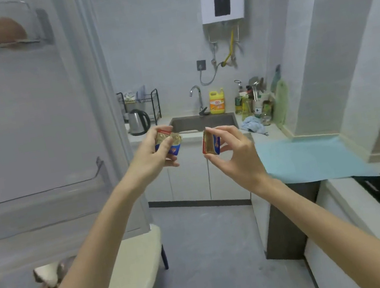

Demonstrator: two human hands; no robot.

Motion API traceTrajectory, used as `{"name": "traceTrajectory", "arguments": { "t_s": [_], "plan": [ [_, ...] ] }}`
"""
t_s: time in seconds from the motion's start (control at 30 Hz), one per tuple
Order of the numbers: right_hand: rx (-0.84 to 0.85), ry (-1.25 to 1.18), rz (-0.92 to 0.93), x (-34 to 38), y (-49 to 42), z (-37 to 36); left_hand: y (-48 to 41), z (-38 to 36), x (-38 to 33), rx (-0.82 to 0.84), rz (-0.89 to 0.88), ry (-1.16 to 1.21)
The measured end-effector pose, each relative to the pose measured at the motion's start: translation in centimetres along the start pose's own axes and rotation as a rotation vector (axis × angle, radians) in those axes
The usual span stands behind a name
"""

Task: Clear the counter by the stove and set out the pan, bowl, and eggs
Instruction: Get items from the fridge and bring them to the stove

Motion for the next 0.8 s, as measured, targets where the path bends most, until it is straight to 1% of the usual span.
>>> {"name": "traceTrajectory", "arguments": {
  "t_s": [0.07,0.2,0.33,0.4,0.47,0.53,0.63,0.7,0.8],
  "plan": [
    [0.002,0.024,-0.065,-2.0,2.4,2.2,-1.1,-3.5,0.4,0.078,0.031,0.013],
    [-0.002,0.112,-0.263,-6.0,9.2,8.1,-3.0,-13.4,0.2,0.315,0.057,0.07],
    [-0.015,0.176,-0.441,-8.3,16.3,13.5,-4.0,-22.3,-0.1,0.439,0.077,0.089],
    [-0.033,0.201,-0.525,-8.8,19.9,16.0,-4.4,-26.5,0.1,0.472,0.099,0.099],
    [-0.062,0.207,-0.596,-9.1,23.1,17.9,-4.7,-29.8,0.4,0.497,0.104,0.096],
    [-0.103,0.239,-0.687,-8.8,26.9,20.2,-4.8,-33.9,0.3,0.582,0.075,0.074],
    [-0.127,0.288,-0.812,-7.9,31.8,22.7,-4.2,-39.2,-0.3,0.734,0.032,-0.003],
    [-0.156,0.341,-0.889,-6.8,35.2,24.1,-3.4,-43.1,-1.1,0.87,-0.005,-0.05],
    [-0.204,0.411,-0.988,-4.9,39.1,25.4,-1.8,-48.0,-2.1,1.014,-0.059,-0.076]
  ]
}}
Point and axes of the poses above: each hand's wrist, its own y-axis away from the middle knuckle, its own z-axis out of the back of the hand, x = y × z, the point moved 4 cm from there along -y, towards the middle knuckle, and after that the axes turned 13 degrees about x, right-handed, at the moved point
